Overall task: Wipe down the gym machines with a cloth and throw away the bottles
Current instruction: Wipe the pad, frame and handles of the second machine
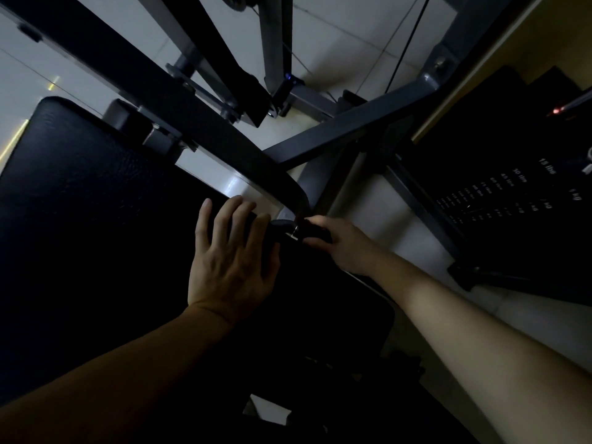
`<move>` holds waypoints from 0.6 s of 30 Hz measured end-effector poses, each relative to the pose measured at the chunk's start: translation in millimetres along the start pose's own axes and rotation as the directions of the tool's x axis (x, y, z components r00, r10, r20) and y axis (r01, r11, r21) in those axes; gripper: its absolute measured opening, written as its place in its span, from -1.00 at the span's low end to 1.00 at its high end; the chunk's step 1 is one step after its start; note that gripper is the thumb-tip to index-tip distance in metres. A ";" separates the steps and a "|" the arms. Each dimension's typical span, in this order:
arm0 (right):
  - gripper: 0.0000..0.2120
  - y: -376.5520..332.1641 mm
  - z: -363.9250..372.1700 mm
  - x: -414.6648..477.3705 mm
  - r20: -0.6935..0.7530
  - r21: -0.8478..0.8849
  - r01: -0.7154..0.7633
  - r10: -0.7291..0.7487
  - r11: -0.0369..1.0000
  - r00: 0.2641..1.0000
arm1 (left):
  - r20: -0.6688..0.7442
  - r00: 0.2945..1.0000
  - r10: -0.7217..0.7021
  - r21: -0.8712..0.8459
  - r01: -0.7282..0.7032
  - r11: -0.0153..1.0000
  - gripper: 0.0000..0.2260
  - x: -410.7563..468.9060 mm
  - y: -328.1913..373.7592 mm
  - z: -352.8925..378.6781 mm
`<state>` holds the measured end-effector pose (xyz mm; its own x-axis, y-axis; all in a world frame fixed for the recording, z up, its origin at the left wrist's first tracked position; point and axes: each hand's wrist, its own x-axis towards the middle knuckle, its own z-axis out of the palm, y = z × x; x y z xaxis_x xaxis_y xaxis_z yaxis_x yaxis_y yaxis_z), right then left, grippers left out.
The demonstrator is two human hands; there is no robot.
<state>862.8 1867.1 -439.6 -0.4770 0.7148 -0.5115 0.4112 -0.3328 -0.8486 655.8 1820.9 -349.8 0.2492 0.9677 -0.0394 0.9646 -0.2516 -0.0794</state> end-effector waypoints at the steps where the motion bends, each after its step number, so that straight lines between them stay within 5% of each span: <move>1: -0.82 0.4 0.4 3.2 0.021 -0.034 -0.005 0.005 0.999 1.000 | 0.003 1.000 -0.002 -0.007 0.002 1.000 -0.59 0.2 0.8 -0.1; 5: -0.62 -5.1 -0.9 15.1 0.020 0.055 -0.053 0.052 0.997 0.998 | -0.004 1.000 0.002 -0.005 -0.002 1.000 -0.58 0.0 -0.8 1.0; 8: -0.52 -5.0 0.6 20.3 -0.175 0.129 -0.127 0.149 0.983 0.973 | -0.009 1.000 0.005 -0.011 -0.005 1.000 -0.58 -0.9 0.4 0.5; 12: -0.52 -19.6 10.3 22.9 -0.384 0.271 0.003 0.105 0.963 0.917 | -0.021 1.000 0.007 -0.017 -0.008 1.000 -0.58 0.1 -0.2 1.4; 15: -0.59 -41.9 13.4 36.5 -0.046 0.342 -0.069 0.090 0.937 0.995 | -0.023 1.000 0.013 -0.020 -0.013 1.000 -0.58 -0.4 -1.0 2.3; 18: -0.70 -57.0 5.5 62.4 0.197 0.066 -0.212 0.196 0.975 0.961 | -0.022 1.000 0.013 -0.018 -0.014 1.000 -0.57 -0.7 -1.7 3.3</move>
<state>805.3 1927.3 -423.9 -0.5305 0.5006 -0.6840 0.4510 -0.5165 -0.7279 653.7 1820.6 -352.9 0.2637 0.9644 -0.0184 0.9625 -0.2644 -0.0608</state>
